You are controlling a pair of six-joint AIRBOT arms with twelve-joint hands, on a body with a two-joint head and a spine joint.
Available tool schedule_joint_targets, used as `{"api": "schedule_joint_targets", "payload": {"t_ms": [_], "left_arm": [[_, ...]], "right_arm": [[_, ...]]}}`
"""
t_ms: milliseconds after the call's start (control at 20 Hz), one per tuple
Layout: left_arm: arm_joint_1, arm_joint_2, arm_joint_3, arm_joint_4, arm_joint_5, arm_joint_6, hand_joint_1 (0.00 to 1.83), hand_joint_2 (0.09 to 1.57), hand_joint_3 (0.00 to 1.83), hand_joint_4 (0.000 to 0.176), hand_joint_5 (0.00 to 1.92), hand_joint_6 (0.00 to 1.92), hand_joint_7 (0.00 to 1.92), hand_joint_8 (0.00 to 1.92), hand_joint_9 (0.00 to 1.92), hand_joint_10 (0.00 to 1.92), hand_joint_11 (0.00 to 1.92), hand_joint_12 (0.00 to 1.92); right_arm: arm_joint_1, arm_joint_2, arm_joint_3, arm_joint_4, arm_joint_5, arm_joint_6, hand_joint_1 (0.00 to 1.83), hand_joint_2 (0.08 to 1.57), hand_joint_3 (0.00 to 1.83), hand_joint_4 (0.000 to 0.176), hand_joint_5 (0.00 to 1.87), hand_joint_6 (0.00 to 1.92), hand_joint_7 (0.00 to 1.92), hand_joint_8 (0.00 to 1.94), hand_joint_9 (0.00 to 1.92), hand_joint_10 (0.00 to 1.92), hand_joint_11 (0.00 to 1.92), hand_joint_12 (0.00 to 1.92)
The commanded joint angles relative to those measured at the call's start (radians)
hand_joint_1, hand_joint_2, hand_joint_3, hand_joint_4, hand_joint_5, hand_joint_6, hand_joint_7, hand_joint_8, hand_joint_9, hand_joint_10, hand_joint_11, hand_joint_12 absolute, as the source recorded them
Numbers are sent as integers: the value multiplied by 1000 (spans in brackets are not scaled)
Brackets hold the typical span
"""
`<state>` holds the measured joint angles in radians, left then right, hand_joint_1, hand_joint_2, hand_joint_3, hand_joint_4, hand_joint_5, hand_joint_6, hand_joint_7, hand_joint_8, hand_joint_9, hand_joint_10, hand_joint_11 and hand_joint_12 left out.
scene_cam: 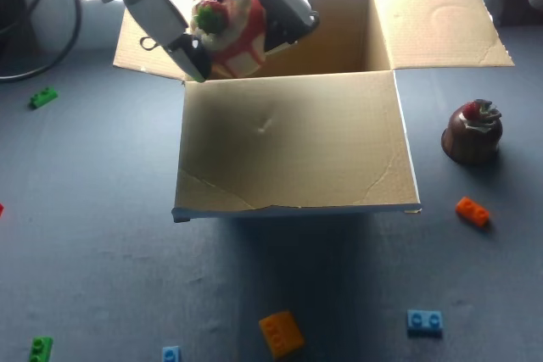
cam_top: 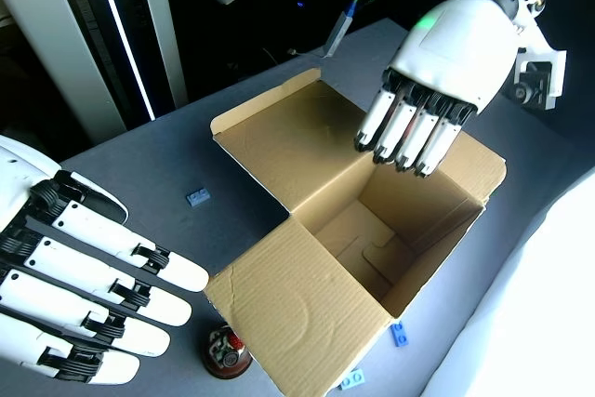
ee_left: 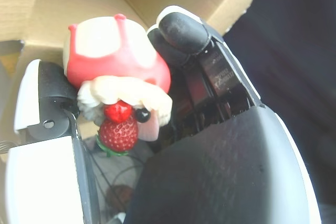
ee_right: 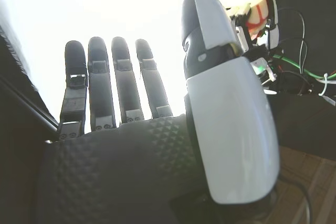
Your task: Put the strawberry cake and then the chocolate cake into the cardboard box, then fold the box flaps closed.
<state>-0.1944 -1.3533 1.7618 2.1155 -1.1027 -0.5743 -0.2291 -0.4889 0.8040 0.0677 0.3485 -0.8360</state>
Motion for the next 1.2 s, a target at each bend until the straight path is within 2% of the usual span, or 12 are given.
{"api": "schedule_joint_targets", "payload": {"t_ms": [0,50,100,250,350,450,550,650,700,850,1000,1150], "left_arm": [[-6,-1,14,-73,32,8,1090,1327,0,9,567,1533,631,1620,601,1553,717,1665],[-6,-13,26,-72,34,10,1089,1328,0,5,572,1515,621,1644,580,1570,704,1664],[-6,-28,42,-69,35,13,1165,1185,0,0,430,1239,436,1421,586,1492,680,1605],[2,-67,80,-60,43,22,1034,1162,0,0,432,726,457,921,543,1194,565,1534],[17,-87,95,-51,54,31,966,1158,0,0,475,443,416,860,478,1186,486,1541],[32,-96,97,-40,66,37,927,1139,0,0,517,298,433,790,478,1149,481,1502],[47,-97,94,-30,77,42,858,1129,0,0,530,196,481,628,493,1046,468,1431],[52,-100,97,-27,78,45,734,1086,0,0,464,60,521,204,502,715,316,1283],[53,-101,98,-27,79,48,646,1060,0,27,387,15,501,70,510,515,237,1247],[54,-102,100,-27,82,54,535,966,0,69,193,0,309,0,423,84,16,1220],[47,-104,107,-21,84,58,465,929,0,92,66,0,117,0,280,3,0,1038],[25,-105,133,-14,79,61,455,917,0,100,53,3,102,1,257,0,0,998]], "right_arm": [[7,15,9,8,123,-1,833,1168,9,0,236,2,234,0,278,1,0,762],[7,14,12,8,124,-1,846,1162,5,0,245,4,245,3,286,4,0,782],[7,12,14,8,133,-1,847,1158,2,0,248,5,246,2,291,5,0,789],[12,8,20,8,142,-1,835,1160,3,0,249,3,242,0,295,5,0,808],[12,5,30,11,149,-1,814,1160,2,0,245,2,246,1,299,5,0,825],[13,-2,44,19,149,-1,837,1146,0,0,255,5,259,3,301,4,0,817],[12,-14,61,24,143,-1,844,1149,0,0,253,2,243,0,291,0,0,783],[7,-30,86,56,109,-1,873,1134,0,0,255,1,257,3,303,4,0,771],[-4,-38,99,74,104,-1,872,1131,0,0,271,6,268,4,314,7,0,803],[-30,-54,117,83,105,-1,885,1136,0,0,270,2,274,1,279,6,0,699],[-52,-84,138,117,107,-1,888,1119,0,0,264,2,279,2,298,11,0,780],[-80,-138,175,183,114,-1,897,1120,0,0,258,2,254,0,288,3,0,757]]}}
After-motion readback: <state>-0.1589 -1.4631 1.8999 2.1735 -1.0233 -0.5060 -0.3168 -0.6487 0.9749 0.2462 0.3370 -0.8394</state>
